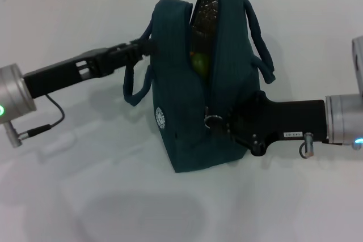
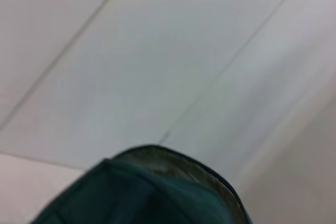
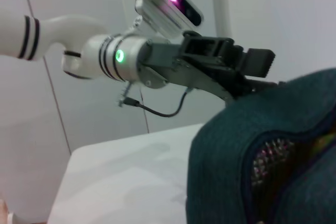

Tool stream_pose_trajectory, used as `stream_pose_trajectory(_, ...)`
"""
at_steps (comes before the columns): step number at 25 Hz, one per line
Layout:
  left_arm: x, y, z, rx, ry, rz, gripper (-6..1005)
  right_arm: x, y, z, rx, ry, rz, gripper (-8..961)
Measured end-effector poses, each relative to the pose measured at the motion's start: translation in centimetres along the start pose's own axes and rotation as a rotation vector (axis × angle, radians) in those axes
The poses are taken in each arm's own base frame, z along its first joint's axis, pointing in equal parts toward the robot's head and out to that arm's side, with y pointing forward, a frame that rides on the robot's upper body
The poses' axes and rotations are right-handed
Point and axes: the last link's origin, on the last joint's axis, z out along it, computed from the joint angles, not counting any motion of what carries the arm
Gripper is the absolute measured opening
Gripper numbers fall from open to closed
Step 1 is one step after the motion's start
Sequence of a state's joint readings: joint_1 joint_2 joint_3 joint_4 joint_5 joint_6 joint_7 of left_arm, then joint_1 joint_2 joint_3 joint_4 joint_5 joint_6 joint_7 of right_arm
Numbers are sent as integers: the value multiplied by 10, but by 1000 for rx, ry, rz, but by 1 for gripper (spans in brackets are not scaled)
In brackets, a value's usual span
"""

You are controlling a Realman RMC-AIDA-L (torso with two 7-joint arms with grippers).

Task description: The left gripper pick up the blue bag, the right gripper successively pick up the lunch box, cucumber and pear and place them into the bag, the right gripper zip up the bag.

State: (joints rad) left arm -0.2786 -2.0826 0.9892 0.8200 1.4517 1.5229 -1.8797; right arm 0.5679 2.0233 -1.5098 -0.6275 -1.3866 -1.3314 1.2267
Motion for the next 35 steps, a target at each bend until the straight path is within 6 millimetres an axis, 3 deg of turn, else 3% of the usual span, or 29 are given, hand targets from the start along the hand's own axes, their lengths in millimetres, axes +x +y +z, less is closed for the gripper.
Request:
stream_pose_trajectory(5, 0, -3, -12, 9, 57, -9, 585, -4, 7, -11, 5, -30, -35, 12)
stream_pose_trajectory(7, -1, -3, -15, 10, 68, -12, 756, -6, 10, -15, 15, -39, -49, 12)
stream_pose_trajectory(20, -1, 7, -19, -65, 140, 72, 755, -19, 9, -38, 44, -145, -76, 12)
stream_pose_trajectory(35, -5, 11, -25, -87, 189, 171, 754, -55, -14, -19, 54, -176, -177, 12)
